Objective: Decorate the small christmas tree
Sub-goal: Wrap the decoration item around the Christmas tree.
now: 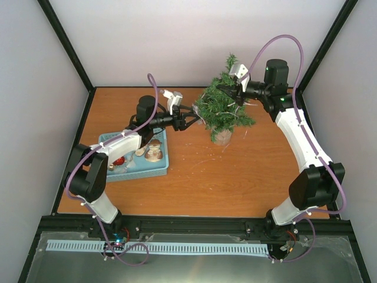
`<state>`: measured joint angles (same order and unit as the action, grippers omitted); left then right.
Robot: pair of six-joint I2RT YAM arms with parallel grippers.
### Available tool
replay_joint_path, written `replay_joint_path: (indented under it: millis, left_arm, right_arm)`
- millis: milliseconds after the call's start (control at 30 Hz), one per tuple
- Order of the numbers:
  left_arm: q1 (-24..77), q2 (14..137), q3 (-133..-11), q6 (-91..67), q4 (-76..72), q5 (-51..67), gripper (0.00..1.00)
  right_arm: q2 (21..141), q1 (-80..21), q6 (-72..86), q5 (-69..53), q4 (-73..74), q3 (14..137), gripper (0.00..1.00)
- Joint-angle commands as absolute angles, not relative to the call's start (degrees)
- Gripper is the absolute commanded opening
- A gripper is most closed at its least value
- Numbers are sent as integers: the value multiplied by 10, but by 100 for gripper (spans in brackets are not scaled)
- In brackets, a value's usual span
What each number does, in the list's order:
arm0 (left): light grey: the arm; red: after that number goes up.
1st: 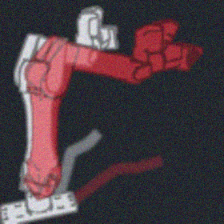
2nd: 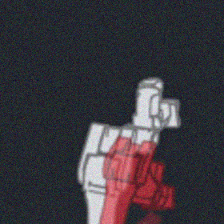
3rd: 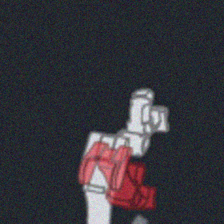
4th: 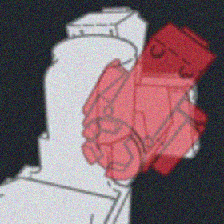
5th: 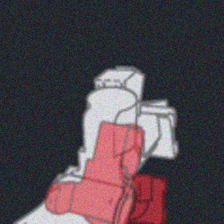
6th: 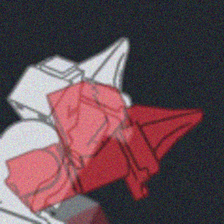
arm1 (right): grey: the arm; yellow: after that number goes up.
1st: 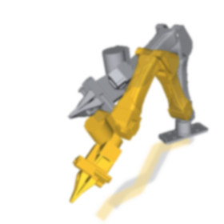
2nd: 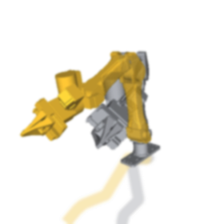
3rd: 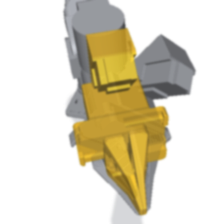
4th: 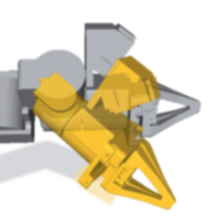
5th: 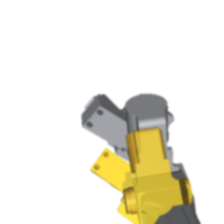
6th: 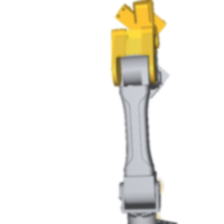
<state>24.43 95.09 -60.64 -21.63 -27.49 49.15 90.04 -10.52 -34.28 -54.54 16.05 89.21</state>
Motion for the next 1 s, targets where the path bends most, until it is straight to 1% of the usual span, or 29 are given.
replay_joint_path:
  millis: [0, 100, 133, 200, 233, 300, 400, 500, 667, 767, 967]
  left_arm:
    - [259, 954, -638, -193, -283, 477, 60]
    - [259, 955, -639, -186, -279, 464, 51]
    - [259, 953, -639, -184, -275, 459, 47]
    - [259, 949, -638, -179, -267, 447, 33]
    - [259, 945, -635, -176, -265, 440, 28]
    - [259, 940, -633, -170, -259, 431, 23]
    - [259, 934, -637, -151, -231, 411, 17]
    - [259, 929, -641, -136, -205, 394, 16]
    - [259, 918, -646, -122, -180, 354, 16]
    - [259, 916, -655, -114, -158, 331, 16]
    - [259, 922, -667, -99, -130, 290, 17]
  right_arm:
    - [894, -102, -342, -544, 147, 910, 21]
    - [894, -102, -341, -542, 148, 910, 22]
    - [893, -102, -341, -540, 148, 910, 23]
    - [893, -102, -342, -537, 148, 910, 25]
    - [892, -102, -342, -535, 148, 910, 26]
    - [890, -102, -341, -529, 147, 910, 31]
    - [885, -102, -337, -524, 143, 907, 40]
    - [880, -102, -331, -522, 132, 902, 49]
    - [875, -102, -325, -497, 125, 900, 59]
    - [871, -102, -322, -481, 123, 898, 69]
    - [846, -102, -308, -442, 98, 872, 79]
